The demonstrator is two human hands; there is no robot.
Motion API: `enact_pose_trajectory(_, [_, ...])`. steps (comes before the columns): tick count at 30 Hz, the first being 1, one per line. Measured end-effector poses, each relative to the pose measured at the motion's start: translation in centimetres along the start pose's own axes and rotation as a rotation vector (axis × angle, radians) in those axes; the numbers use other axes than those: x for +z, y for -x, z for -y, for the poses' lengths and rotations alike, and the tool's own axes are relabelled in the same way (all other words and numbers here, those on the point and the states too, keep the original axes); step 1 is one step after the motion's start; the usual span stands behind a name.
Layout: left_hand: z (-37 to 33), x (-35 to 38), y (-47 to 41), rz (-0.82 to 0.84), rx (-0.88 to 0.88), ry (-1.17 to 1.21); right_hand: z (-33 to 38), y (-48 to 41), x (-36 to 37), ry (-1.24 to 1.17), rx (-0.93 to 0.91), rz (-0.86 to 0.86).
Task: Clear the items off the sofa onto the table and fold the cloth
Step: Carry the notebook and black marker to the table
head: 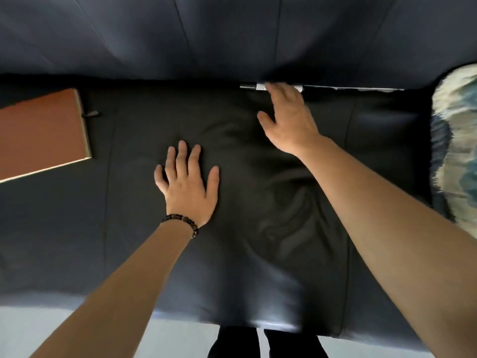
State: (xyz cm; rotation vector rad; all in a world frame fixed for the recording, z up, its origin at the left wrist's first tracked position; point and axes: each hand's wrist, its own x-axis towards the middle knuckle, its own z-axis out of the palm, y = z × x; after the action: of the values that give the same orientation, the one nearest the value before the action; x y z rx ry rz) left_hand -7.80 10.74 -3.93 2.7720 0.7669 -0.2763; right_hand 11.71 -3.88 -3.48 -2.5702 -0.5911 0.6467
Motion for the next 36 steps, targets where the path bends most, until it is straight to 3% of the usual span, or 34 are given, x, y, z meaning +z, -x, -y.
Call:
enact_pose_trajectory(9, [0.4, -0.1, -0.3, 0.086, 0.016, 0.026, 1.2, -2.4, 0.9, 0.381, 0.108, -0.077])
enact_pose_trajectory(12, [1.6, -2.3, -0.4, 0.076, 0.091, 0.096, 3.3, -1.2, 1.1, 0.294, 0.14, -0.138])
enact_pose_trajectory(15, [5.0, -4.3, -0.7, -0.008, 0.21, 0.085, 6.9, 1.8, 3.7, 0.159, 0.023, -0.093])
enact_pose_trajectory(21, [15.2, -6.6, -3.6, -0.128, -0.025, -0.138, 9.4, 4.7, 7.9, 0.08, 0.12, -0.226])
enact_pose_trajectory(25, [18.8, -6.7, -6.2, -0.007, -0.263, -0.194, 9.0, 4.5, 8.4, 0.134, 0.085, -0.24])
enact_pose_trajectory(29, [16.9, -5.7, -5.5, -0.022, -0.313, -0.123, 9.0, 4.5, 8.4, 0.164, 0.1, -0.232])
enact_pose_trajectory(36, [8.3, -4.1, 3.0, 0.106, -0.158, -0.072, 9.0, 5.7, 7.1, -0.009, 0.089, -0.222])
